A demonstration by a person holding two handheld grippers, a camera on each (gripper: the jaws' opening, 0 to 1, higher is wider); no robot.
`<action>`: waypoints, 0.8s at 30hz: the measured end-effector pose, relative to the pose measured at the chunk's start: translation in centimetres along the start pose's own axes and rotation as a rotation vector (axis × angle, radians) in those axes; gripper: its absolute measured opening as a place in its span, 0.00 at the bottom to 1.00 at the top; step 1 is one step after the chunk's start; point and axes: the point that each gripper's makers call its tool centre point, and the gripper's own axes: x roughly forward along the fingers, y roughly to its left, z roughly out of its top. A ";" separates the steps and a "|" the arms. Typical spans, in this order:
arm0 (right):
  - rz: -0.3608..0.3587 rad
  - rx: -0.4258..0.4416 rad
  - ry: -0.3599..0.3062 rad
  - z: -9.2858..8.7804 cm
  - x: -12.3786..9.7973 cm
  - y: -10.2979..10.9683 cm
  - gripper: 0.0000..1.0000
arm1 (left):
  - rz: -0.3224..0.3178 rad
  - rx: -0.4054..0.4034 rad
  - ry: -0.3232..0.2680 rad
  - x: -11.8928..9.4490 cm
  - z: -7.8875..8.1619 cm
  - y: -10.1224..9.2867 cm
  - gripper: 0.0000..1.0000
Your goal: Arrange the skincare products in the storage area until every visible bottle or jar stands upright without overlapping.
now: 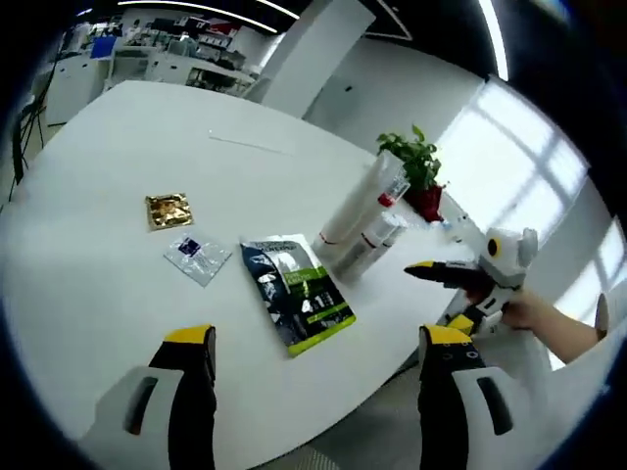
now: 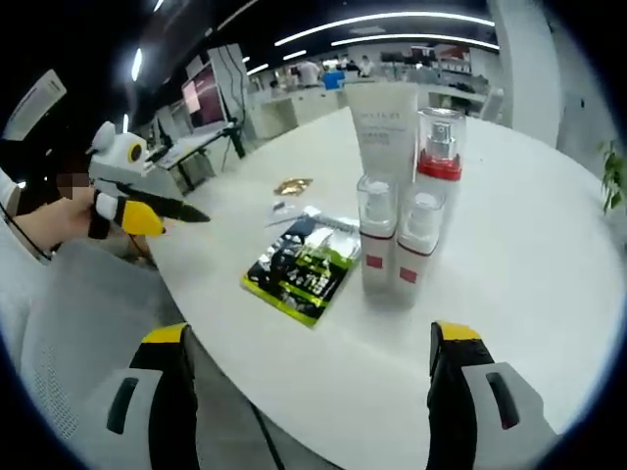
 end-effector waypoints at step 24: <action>0.023 -0.033 0.039 -0.6 0.9 -0.2 0.96 | 0.108 0.100 -0.103 -4.9 0.7 1.7 0.84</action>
